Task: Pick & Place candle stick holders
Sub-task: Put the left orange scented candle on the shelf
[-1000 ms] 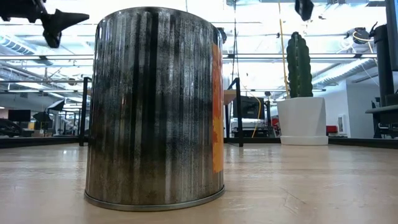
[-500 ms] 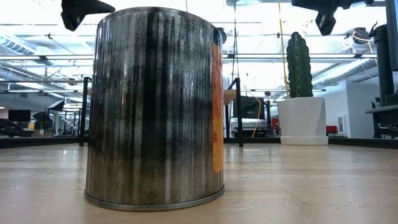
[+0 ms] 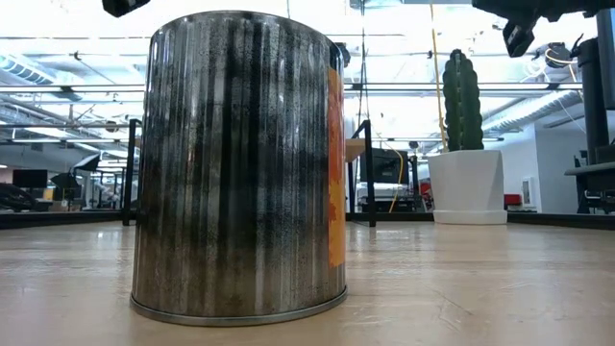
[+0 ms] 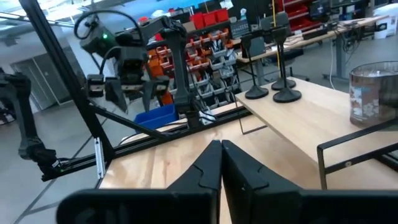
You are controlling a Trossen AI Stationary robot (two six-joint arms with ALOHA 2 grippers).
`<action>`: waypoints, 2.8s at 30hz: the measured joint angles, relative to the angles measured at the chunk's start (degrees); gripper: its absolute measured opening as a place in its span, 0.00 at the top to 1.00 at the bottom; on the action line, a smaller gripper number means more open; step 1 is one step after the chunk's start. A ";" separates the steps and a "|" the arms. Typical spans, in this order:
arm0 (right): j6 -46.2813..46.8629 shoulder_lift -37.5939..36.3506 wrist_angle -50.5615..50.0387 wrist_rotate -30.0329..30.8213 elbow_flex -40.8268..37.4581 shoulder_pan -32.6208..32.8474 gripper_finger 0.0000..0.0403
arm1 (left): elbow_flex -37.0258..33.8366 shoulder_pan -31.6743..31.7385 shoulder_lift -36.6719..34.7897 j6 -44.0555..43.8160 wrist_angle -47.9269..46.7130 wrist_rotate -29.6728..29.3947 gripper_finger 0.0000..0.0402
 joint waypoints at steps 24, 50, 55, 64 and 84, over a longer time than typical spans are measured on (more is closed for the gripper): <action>-3.42 -3.33 -0.05 -4.29 -0.96 0.00 0.99 | 24.80 1.42 31.58 -30.31 -13.44 29.18 0.48; -3.43 -3.33 -0.97 -4.29 -0.96 0.00 0.99 | 24.77 1.62 36.94 -33.65 -11.71 32.34 0.48; -3.43 -3.33 -0.96 -4.27 -0.96 0.00 0.99 | 24.77 1.62 36.94 -31.75 -11.67 28.69 0.48; -3.47 -3.33 -0.95 -4.27 -0.96 0.00 0.99 | 24.75 1.60 36.94 -31.86 -11.75 27.62 0.48; -3.66 -3.33 -0.93 -4.27 -0.96 -0.01 0.99 | 24.64 3.13 42.58 -32.79 -9.20 31.41 0.50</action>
